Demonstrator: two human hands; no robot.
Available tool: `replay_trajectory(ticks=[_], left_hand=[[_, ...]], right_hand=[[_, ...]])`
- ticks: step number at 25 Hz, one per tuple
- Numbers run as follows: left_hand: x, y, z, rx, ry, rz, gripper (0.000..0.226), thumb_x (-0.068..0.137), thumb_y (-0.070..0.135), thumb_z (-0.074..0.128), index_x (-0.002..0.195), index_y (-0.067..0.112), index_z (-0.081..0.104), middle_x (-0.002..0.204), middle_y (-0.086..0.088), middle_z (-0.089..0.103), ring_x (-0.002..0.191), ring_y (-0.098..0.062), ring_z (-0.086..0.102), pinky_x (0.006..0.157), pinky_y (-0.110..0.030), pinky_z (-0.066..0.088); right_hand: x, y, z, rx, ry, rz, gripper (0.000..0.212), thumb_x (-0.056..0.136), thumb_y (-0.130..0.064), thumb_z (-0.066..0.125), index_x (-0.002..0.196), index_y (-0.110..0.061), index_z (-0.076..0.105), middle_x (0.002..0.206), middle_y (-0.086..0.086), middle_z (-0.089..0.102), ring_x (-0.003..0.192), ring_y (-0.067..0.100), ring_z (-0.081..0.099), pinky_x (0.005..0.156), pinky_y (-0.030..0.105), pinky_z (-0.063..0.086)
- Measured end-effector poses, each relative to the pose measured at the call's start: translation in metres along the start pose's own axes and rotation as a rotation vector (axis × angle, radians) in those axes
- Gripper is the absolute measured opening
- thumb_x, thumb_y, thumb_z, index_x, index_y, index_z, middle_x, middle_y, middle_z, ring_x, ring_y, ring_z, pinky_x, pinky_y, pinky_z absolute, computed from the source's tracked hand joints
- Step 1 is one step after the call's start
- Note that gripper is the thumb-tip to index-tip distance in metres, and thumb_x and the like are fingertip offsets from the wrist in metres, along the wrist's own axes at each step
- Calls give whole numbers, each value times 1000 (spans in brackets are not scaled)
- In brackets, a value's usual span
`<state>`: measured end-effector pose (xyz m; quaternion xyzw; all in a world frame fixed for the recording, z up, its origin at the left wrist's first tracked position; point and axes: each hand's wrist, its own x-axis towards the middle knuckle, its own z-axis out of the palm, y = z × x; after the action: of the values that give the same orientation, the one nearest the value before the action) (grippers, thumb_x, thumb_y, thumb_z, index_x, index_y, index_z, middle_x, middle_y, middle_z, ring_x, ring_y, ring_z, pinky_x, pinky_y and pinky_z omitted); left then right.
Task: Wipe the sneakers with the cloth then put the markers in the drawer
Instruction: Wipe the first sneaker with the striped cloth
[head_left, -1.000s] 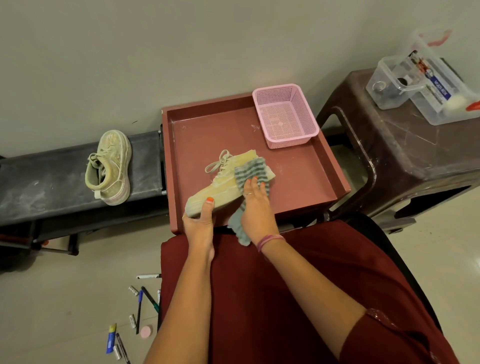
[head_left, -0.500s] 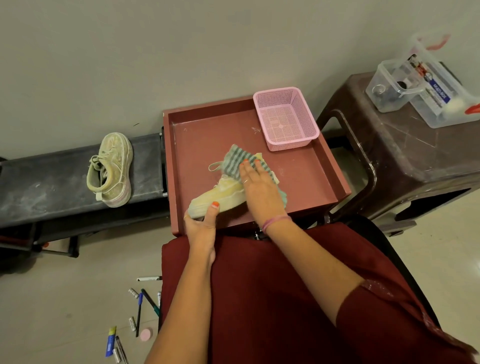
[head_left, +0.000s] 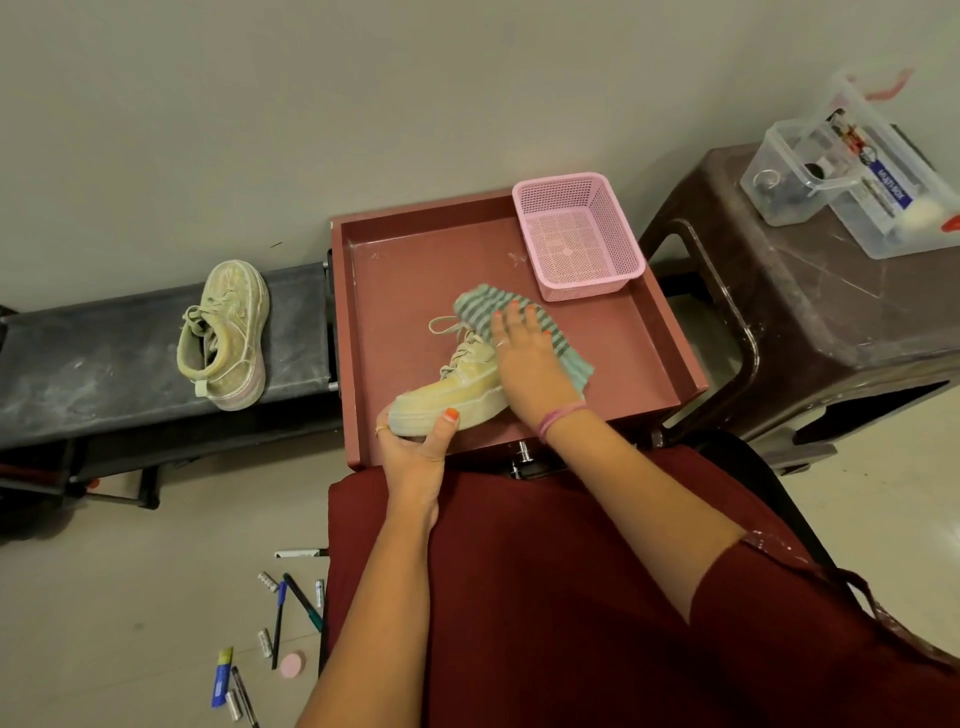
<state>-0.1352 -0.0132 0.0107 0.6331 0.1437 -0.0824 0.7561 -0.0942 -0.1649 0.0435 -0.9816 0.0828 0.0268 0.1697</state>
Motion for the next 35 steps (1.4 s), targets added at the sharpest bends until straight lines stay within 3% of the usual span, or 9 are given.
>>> replay_trajectory(ticks=[3, 10, 16, 19, 24, 27, 31, 33, 35], left_hand=[[-2, 0, 0, 29, -25, 38, 50, 80, -6, 68, 109, 27, 44, 109, 4, 59, 93, 2, 63, 81, -14, 51], [-4, 0, 2, 48, -4, 45, 50, 83, -9, 65, 119, 13, 37, 97, 0, 59, 74, 7, 62, 67, -10, 49], [-9, 3, 3, 6, 9, 26, 52, 81, -4, 68, 120, 12, 39, 100, 1, 59, 86, -2, 60, 70, -10, 49], [-11, 6, 4, -37, 22, 9, 52, 82, -3, 68, 121, 14, 40, 103, 2, 59, 90, -3, 61, 72, -11, 51], [-12, 9, 5, -36, 5, 31, 54, 80, -8, 68, 122, 11, 39, 107, 3, 58, 91, 1, 60, 77, -11, 51], [-11, 9, 4, -22, -30, 40, 58, 79, -10, 68, 125, 9, 39, 110, 4, 58, 90, 5, 62, 75, -11, 50], [-11, 9, 2, 17, -64, 41, 62, 77, -8, 71, 126, 10, 39, 110, 6, 59, 87, 11, 63, 74, -9, 49], [-11, 8, 2, 50, -93, 53, 63, 75, -8, 73, 124, 13, 39, 109, 5, 58, 87, 11, 62, 75, -10, 49], [-12, 9, 2, 85, -116, 70, 64, 74, -10, 73, 121, 14, 39, 108, 4, 58, 88, 10, 62, 77, -12, 50]], right_hand=[[-24, -14, 7, -61, -51, -24, 61, 95, 6, 29, 149, 0, 1, 157, 21, 0, 145, 37, -2, 119, 44, 9], [-68, -52, -5, 197, -80, -241, 61, 91, 7, 36, 148, -6, 21, 157, 9, 19, 146, 20, 8, 119, 29, 2], [-57, 9, 21, 137, 138, -572, 55, 86, 5, 29, 139, -2, 43, 143, 13, 45, 136, 29, 37, 112, 44, 32], [-41, 26, 24, 11, 193, -624, 60, 84, 10, 54, 141, -5, 40, 145, 10, 44, 137, 25, 36, 115, 38, 28], [-43, 21, 39, 100, 277, -334, 77, 73, 12, 63, 142, -14, 39, 147, 5, 41, 140, 23, 29, 113, 49, 27], [-49, 8, 21, 547, 350, -85, 52, 83, 9, 41, 128, -10, 58, 137, 5, 50, 130, 15, 39, 113, 38, 31], [-41, 11, -26, 1098, 384, 363, 36, 82, 5, 52, 105, -18, 68, 107, 3, 66, 92, 11, 63, 89, 35, 54], [-37, 9, -49, 1048, 366, 288, 29, 84, 0, 58, 106, -16, 69, 103, 3, 68, 84, 9, 63, 81, 24, 54], [-32, -4, -66, 703, 307, 21, 31, 87, -1, 57, 114, -12, 66, 107, 2, 64, 89, 11, 59, 78, 6, 45]])
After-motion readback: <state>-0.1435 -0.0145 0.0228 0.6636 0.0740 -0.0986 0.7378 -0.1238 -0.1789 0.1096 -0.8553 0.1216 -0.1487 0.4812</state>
